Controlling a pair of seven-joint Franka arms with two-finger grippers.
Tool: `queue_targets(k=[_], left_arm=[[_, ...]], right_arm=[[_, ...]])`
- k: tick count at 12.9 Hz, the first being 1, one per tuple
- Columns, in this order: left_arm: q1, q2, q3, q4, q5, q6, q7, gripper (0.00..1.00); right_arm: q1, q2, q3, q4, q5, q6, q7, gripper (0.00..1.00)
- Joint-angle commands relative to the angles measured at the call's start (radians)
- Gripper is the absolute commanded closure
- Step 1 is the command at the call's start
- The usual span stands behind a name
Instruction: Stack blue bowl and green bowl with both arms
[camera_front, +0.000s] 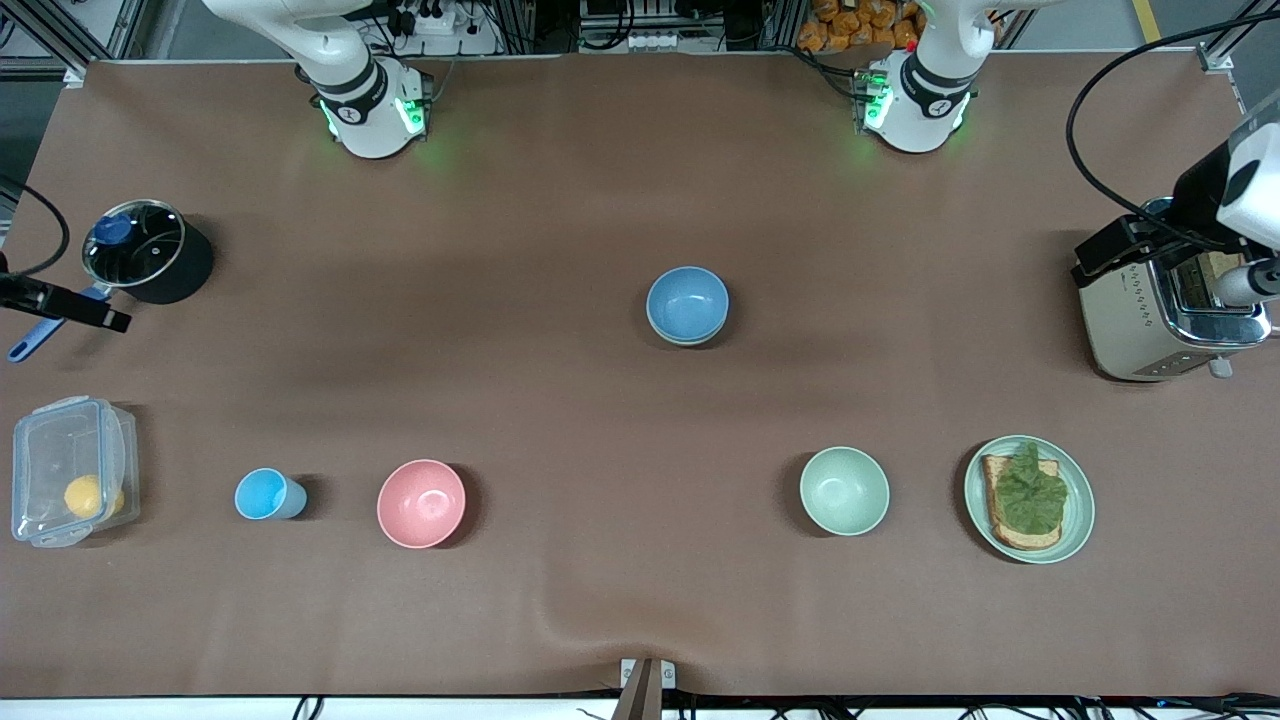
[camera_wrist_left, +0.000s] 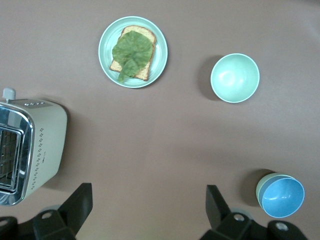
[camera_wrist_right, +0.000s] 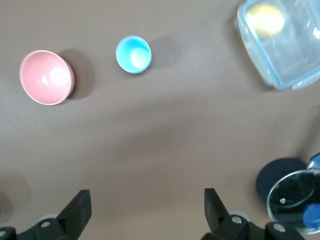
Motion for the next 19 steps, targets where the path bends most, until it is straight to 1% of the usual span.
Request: queue_targets(k=[1, 2, 3, 5, 7, 8, 10, 11, 13, 15, 19], left_arm=[[-0.005, -0.038, 0.028, -0.012, -0.009, -0.027, 0.071, 0.0], [-0.003, -0.04, 0.031, -0.015, -0.009, -0.029, 0.105, 0.0], [-0.005, -0.041, 0.035, -0.018, -0.009, -0.03, 0.119, 0.0], [-0.005, -0.041, 0.037, -0.021, -0.009, -0.03, 0.122, 0.0], [-0.009, -0.043, 0.037, -0.025, -0.009, -0.03, 0.122, 0.0], [-0.01, -0.047, 0.039, -0.029, -0.009, -0.03, 0.124, 0.0], [-0.009, -0.058, 0.049, -0.038, -0.009, -0.03, 0.124, 0.0], [-0.01, -0.058, 0.052, -0.038, -0.009, -0.03, 0.127, 0.0], [-0.009, -0.055, 0.052, -0.029, -0.005, -0.03, 0.173, 0.0], [-0.011, -0.052, 0.052, -0.023, -0.005, -0.029, 0.174, 0.0], [-0.014, -0.05, 0.046, -0.021, -0.006, -0.03, 0.171, 0.0]], right_arm=[[-0.05, -0.078, 0.142, 0.001, -0.067, 0.012, -0.005, 0.0], [-0.088, -0.098, 0.194, -0.002, -0.068, 0.026, -0.005, 0.0], [-0.119, -0.1, 0.225, -0.01, -0.067, 0.05, -0.006, 0.0], [-0.156, -0.1, 0.241, -0.037, -0.061, 0.078, -0.072, 0.0], [-0.182, -0.104, 0.27, -0.036, -0.065, 0.08, -0.078, 0.0], [-0.188, -0.106, 0.272, -0.037, -0.067, 0.086, -0.08, 0.0], [-0.202, -0.155, 0.284, -0.08, -0.067, 0.099, -0.075, 0.0], [-0.194, -0.166, 0.285, -0.08, -0.067, 0.093, -0.072, 0.0], [-0.174, -0.164, 0.278, -0.082, -0.067, 0.092, -0.071, 0.0], [-0.142, -0.164, 0.253, -0.079, -0.071, 0.089, -0.072, 0.0], [-0.142, -0.164, 0.259, -0.071, -0.071, 0.09, -0.071, 0.0]])
